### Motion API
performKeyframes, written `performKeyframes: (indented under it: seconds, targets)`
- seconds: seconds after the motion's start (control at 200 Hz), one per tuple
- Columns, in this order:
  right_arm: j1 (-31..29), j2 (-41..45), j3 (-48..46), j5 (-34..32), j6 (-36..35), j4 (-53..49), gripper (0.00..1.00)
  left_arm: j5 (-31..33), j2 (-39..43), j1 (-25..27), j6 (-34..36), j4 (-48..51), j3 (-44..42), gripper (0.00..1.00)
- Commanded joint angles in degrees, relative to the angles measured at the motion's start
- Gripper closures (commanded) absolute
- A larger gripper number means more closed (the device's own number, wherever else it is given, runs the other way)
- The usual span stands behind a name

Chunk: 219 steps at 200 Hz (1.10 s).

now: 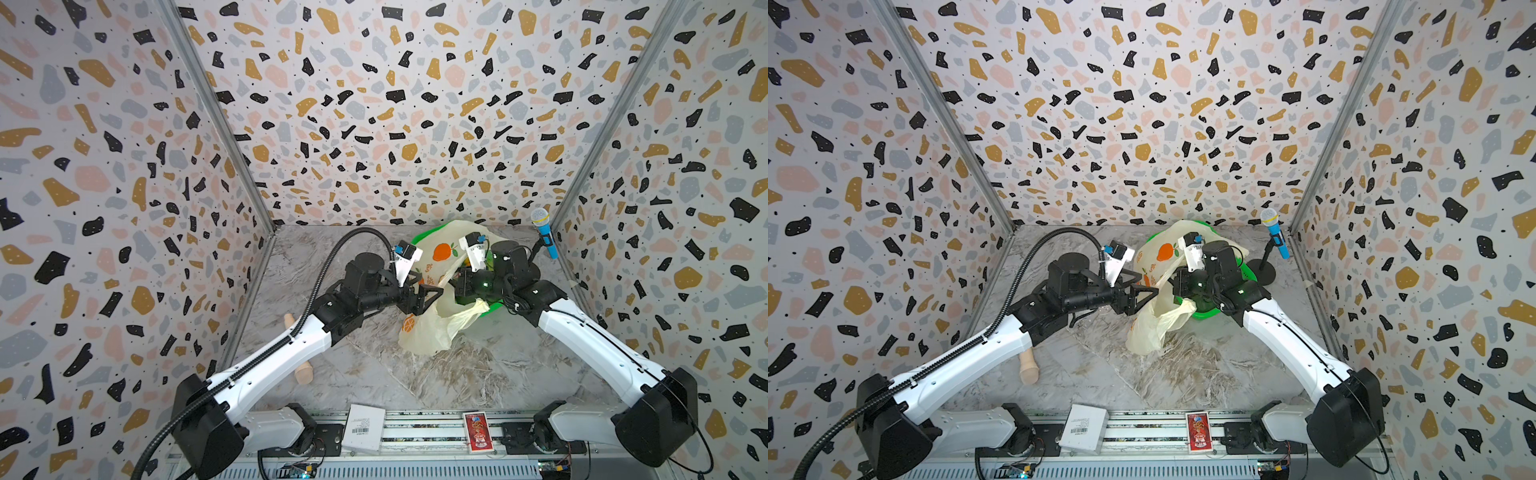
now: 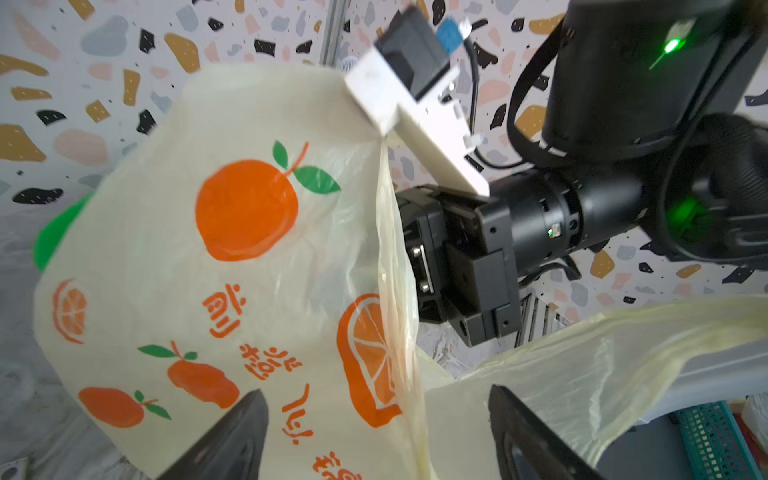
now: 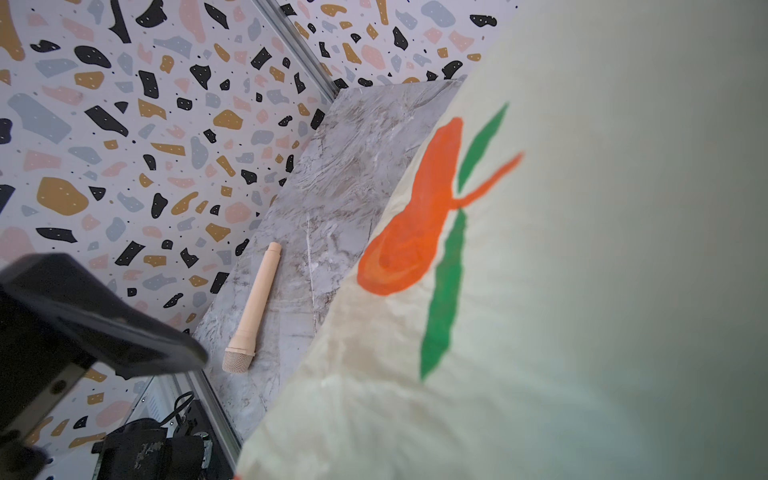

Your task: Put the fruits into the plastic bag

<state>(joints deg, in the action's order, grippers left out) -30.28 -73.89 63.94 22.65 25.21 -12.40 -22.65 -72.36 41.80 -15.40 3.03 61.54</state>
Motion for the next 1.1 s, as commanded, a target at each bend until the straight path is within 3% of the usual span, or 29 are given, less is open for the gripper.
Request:
performKeyframes:
  seconds: [0.0,0.105,0.16,0.245,0.37,0.435,0.681,0.881,1.001,1.091]
  targets:
    - [-0.8,0.0,2.5,-1.0,-0.9,-0.2,1.0,2.7,-1.3,2.1,0.9,0.5,2.2,0.16]
    - [-1.6,-0.3,3.4,-2.3,-1.2,-0.9,1.0,3.9,-2.4,3.3,1.1,0.7,3.1,0.18]
    - [-1.7,-0.2,3.6,-2.4,-1.3,-1.0,1.0,5.9,-3.0,3.3,1.0,1.5,3.6,0.24]
    - [-1.8,0.1,3.9,-2.3,-1.4,-1.0,1.0,8.9,-4.0,3.3,1.3,3.7,4.7,0.41]
    - [-1.7,0.4,4.3,-2.6,-1.5,-1.9,1.0,13.6,-4.5,3.1,1.9,6.4,5.6,0.84]
    - [-1.5,0.8,3.6,-3.0,-1.4,-2.5,1.0,14.8,-4.0,2.1,1.4,6.7,6.0,1.0]
    - [4.5,4.9,-5.3,2.1,2.3,-0.7,1.0,13.3,2.5,-9.8,-3.2,9.0,8.2,1.0]
    - [8.4,5.0,-8.7,3.7,2.3,-1.5,1.0,11.2,4.4,-10.5,-0.9,12.4,8.7,1.0]
    - [8.4,5.0,-6.8,2.7,0.2,-2.6,0.64,10.5,2.9,-10.5,-4.7,10.0,5.1,1.0]
    - [8.4,5.9,-5.6,2.2,-1.0,-3.2,0.53,9.4,1.9,-10.5,-7.9,6.4,2.7,1.0]
